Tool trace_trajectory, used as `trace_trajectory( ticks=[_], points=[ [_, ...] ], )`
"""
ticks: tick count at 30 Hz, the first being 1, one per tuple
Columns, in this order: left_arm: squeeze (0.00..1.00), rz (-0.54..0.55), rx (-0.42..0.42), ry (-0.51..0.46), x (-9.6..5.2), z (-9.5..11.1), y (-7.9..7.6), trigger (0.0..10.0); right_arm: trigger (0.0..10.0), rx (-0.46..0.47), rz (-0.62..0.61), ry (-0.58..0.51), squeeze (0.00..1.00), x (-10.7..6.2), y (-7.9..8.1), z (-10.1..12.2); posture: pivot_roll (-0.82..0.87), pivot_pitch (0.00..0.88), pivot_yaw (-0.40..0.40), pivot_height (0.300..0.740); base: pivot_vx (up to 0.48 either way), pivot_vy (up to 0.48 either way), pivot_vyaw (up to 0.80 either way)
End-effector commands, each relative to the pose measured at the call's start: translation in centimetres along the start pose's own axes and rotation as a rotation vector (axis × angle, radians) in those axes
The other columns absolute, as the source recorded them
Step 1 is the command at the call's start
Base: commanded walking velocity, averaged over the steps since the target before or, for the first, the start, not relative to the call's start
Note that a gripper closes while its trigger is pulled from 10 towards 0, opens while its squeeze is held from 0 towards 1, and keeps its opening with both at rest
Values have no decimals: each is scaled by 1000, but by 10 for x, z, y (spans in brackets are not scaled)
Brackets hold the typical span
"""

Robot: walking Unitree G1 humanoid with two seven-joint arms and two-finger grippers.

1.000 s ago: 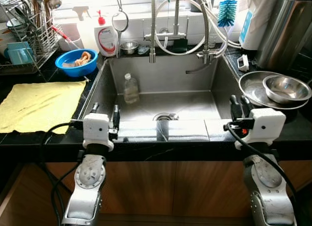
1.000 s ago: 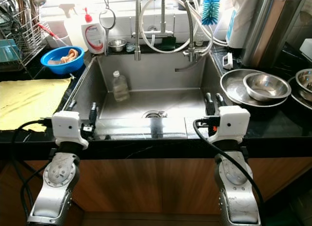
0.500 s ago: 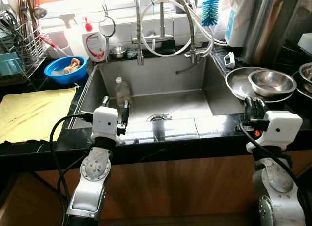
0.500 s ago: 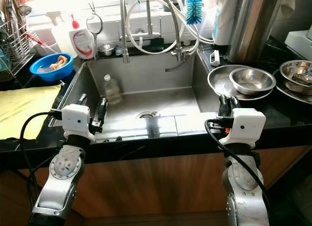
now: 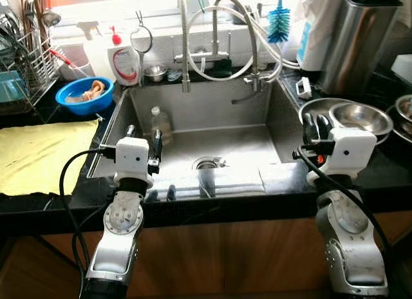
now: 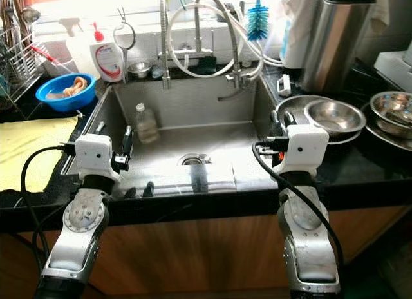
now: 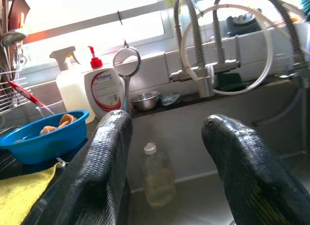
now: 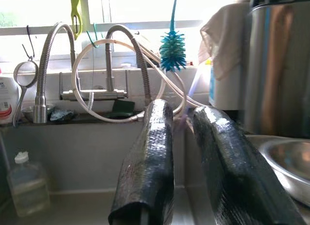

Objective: Kitchen organization

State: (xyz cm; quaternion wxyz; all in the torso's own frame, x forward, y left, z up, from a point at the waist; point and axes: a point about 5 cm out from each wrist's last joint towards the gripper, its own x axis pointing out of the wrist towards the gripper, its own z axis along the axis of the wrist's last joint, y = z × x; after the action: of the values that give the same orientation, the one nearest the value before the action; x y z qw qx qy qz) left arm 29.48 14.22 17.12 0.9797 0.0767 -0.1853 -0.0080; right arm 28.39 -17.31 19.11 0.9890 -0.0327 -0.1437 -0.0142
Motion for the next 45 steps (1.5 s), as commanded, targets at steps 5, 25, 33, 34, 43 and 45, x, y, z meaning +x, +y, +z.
trace_trajectory(
  ticks=[5, 25, 33, 34, 43, 45],
  points=[
    [0, 5, 11, -5, 3, 1, 4, 10000, 10000, 0, 7, 31, 0, -1, 5, -4, -219, 0, 85, 740, 298, 0, 0],
    [0, -35, -17, -9, 3, 0, -7, 10000, 10000, -61, -25, 31, 0, 4, -4, 10, -237, 0, 89, 740, 60, 0, 0],
    [0, -45, 8, -12, 2, -1, -6, 10000, 10000, -35, -46, 44, 0, 5, -6, 9, -237, 0, 89, 740, 0, 0, 0],
    [0, -46, 10, -14, 2, -1, -7, 10000, 10000, -38, -52, 41, 0, 6, -8, 11, -238, 0, 91, 740, 0, 0, 0],
    [0, -68, -4, -29, 6, 1, -11, 10000, 10000, -87, -80, 57, 0, 10, -21, 13, -249, 0, 97, 740, 0, -300, 0],
    [0, -71, -5, -31, 7, 2, -12, 10000, 10000, -94, -96, 74, 0, 11, -24, 12, -252, 0, 98, 740, 0, -296, 0]
  ],
)
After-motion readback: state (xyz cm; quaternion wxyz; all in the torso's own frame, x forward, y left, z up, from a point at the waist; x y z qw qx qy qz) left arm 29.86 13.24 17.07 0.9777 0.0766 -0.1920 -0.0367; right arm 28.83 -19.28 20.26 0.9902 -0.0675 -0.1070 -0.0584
